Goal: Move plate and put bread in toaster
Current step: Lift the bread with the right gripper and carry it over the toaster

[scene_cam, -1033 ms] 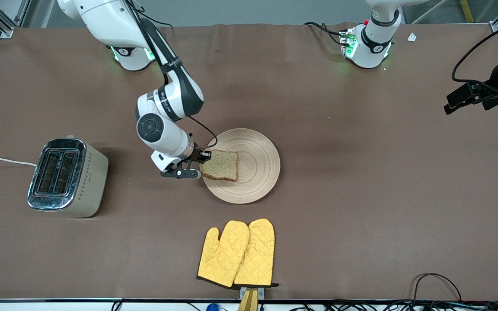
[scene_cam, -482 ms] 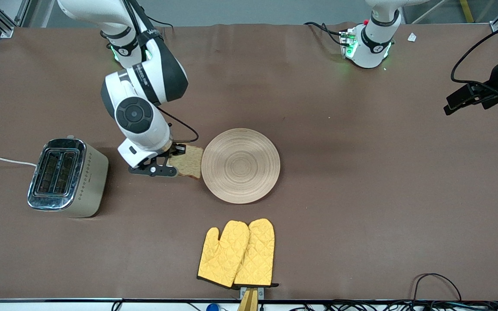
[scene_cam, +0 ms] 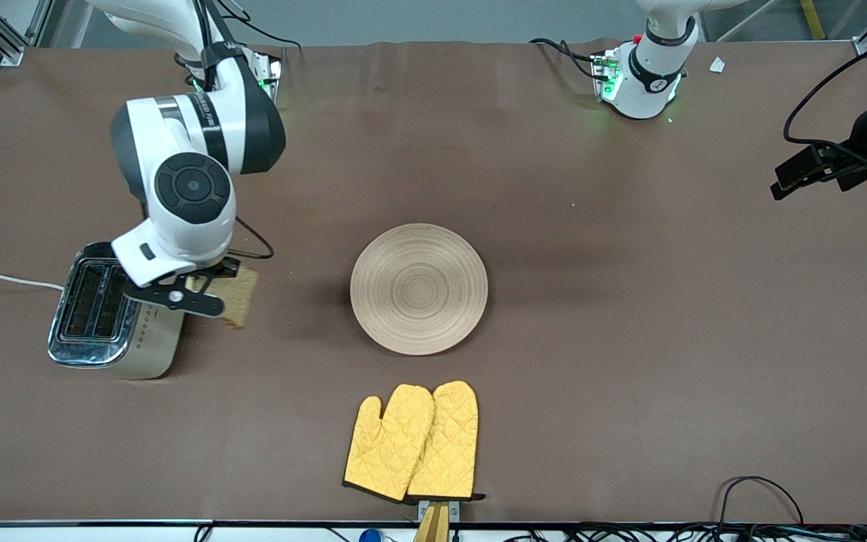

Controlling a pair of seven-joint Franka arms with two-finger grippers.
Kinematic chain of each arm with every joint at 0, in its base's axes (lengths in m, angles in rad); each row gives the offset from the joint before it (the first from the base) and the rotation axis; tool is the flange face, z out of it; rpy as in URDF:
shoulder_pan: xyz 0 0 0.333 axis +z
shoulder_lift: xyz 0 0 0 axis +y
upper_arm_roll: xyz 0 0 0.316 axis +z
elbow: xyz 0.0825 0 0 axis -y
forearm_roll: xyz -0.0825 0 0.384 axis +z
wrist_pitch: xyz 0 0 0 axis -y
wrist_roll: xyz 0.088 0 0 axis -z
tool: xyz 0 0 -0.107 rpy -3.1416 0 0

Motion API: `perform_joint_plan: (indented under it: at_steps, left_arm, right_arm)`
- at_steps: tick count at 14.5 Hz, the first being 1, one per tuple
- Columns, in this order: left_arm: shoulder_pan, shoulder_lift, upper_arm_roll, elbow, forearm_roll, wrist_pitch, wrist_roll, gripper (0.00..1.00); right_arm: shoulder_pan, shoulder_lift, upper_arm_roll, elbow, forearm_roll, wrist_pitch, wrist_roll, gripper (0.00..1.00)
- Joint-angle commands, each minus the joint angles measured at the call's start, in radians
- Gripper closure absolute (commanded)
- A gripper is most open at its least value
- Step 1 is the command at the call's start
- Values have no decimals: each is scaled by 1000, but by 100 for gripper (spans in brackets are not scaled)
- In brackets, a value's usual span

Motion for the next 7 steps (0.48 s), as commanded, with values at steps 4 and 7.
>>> perform_joint_plan:
  at_steps: [4, 7]
  left_arm:
    - [-1, -17, 0, -5, 2, -4, 14, 0]
    - [-1, -17, 0, -5, 2, -4, 16, 0]
  right_arm:
    - [-27, -17, 7, -47, -226, -29, 4, 100]
    - [-93, -15, 7, -48, -271, -29, -47, 100]
